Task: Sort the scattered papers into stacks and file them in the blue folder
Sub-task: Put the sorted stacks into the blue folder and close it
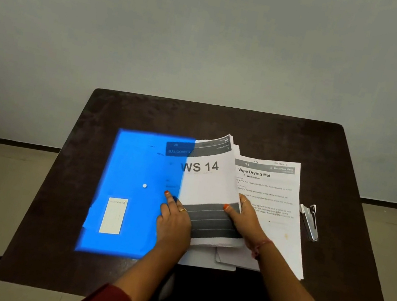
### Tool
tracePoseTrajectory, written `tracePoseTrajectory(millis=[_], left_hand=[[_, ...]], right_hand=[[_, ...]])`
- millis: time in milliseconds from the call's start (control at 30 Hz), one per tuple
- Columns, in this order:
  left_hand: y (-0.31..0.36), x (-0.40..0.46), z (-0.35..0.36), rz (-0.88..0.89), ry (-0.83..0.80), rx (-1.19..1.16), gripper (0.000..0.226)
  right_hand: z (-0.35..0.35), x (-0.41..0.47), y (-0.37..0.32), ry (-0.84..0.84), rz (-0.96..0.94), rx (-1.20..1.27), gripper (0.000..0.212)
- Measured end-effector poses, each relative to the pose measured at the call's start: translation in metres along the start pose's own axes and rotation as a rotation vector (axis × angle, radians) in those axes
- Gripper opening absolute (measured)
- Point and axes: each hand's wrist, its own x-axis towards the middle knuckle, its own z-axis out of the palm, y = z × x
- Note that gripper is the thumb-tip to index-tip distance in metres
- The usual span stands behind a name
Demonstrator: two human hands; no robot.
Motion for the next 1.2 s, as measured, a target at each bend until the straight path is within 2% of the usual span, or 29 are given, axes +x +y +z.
tracePoseTrajectory(millis=[133, 467, 633, 800, 933, 1000, 1100, 1200], left_hand=[[0.001, 0.000, 0.000, 0.003, 0.012, -0.011, 0.056], [-0.002, 0.000, 0.000, 0.017, 0.042, -0.042, 0.055], [-0.003, -0.003, -0.005, 0.009, 0.047, -0.127, 0.056], [-0.006, -0.001, -0.012, 0.056, 0.025, -0.131, 0.068], [-0.008, -0.001, -0.007, 0.063, 0.037, -0.196, 0.055], [-0.009, 0.002, -0.005, 0.071, 0.047, -0.179, 0.056], [-0.013, 0.003, -0.007, 0.104, -0.036, -0.203, 0.064], [-0.025, 0.009, -0.009, 0.175, -0.140, -0.437, 0.064]], right_hand=[[0.026, -0.011, 0.000, 0.004, -0.053, 0.002, 0.048], [0.035, -0.007, 0.006, 0.034, 0.066, 0.092, 0.052], [0.058, -0.004, -0.011, -0.060, 0.013, 0.004, 0.053], [0.091, -0.001, -0.022, -0.149, -0.004, 0.099, 0.063], [0.105, 0.000, -0.026, -0.238, -0.046, 0.084, 0.064], [0.107, -0.001, -0.024, -0.157, -0.055, 0.061, 0.060], [0.109, -0.001, -0.019, 0.082, -0.017, 0.029, 0.045], [0.106, 0.004, -0.013, 0.166, -0.037, -0.054, 0.035]])
